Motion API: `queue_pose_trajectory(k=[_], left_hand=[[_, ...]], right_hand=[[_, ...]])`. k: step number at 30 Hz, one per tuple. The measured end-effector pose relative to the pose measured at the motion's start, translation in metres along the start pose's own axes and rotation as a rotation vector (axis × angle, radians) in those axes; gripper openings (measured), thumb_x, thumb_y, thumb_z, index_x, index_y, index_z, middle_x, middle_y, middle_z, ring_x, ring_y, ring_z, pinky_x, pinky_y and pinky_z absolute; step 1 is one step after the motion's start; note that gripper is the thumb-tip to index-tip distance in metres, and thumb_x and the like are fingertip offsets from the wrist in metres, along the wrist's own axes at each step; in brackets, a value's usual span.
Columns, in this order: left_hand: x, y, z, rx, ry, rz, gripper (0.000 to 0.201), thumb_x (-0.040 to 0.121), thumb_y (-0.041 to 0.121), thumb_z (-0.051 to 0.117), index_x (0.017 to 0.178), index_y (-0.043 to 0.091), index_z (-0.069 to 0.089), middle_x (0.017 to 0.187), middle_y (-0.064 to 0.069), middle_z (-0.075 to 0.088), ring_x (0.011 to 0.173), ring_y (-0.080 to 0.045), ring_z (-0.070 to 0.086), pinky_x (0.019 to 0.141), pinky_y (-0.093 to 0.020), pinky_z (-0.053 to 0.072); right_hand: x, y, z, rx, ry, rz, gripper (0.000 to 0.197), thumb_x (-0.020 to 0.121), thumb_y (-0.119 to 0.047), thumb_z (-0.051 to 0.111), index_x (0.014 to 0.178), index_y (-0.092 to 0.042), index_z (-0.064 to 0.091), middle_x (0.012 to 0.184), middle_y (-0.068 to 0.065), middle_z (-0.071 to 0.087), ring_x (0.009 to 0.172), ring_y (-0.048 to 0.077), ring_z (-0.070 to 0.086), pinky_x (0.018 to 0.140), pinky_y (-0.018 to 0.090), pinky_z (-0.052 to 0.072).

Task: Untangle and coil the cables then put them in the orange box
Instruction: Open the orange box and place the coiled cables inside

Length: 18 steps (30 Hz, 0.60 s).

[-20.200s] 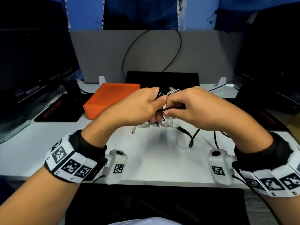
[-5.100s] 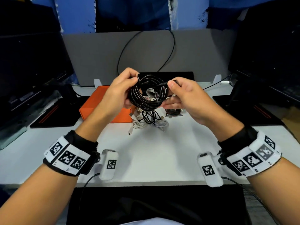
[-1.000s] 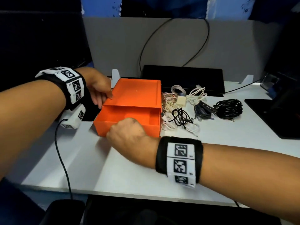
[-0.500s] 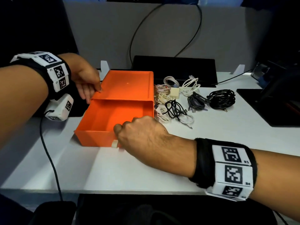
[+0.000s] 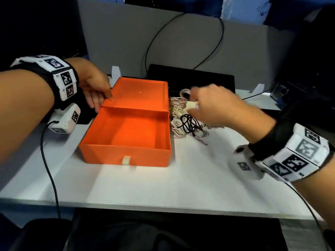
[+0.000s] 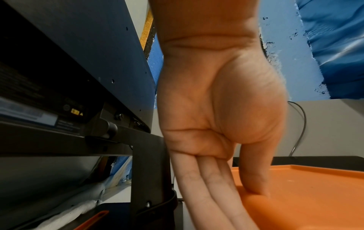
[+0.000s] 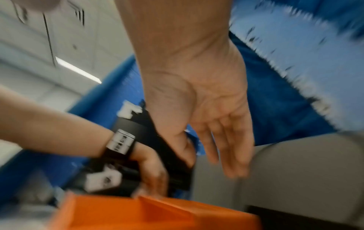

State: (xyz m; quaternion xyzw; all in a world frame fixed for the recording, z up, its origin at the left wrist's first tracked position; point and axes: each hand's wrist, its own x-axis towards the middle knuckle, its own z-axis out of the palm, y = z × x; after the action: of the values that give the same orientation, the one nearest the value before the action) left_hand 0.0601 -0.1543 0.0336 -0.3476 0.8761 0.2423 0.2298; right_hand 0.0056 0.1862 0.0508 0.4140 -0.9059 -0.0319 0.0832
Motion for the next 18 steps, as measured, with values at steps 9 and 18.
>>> queue_pose_trajectory(k=[9,18], left_hand=[[-0.001,0.0,0.002,0.006,0.029,-0.004,0.037,0.109,0.019,0.046,0.112,-0.012,0.065,0.094,-0.024,0.076,0.078,-0.032,0.078,0.058,-0.034,0.062],[0.002,0.002,0.003,0.028,0.053,-0.028,0.038,0.108,0.019,0.046,0.113,-0.013,0.066,0.096,-0.024,0.077,0.079,-0.032,0.078,0.06,-0.034,0.061]], right_hand=[[0.013,0.039,0.085,0.015,-0.126,-0.157,0.075,0.097,-0.043,0.065,0.159,-0.036,0.025,0.112,0.007,0.064,0.111,0.032,0.063,0.085,0.04,0.052],[0.026,0.013,0.095,0.027,-0.081,-0.156,0.035,0.101,-0.01,0.055,0.135,-0.018,0.054,0.093,0.005,0.059,0.08,0.027,0.06,0.061,0.031,0.041]])
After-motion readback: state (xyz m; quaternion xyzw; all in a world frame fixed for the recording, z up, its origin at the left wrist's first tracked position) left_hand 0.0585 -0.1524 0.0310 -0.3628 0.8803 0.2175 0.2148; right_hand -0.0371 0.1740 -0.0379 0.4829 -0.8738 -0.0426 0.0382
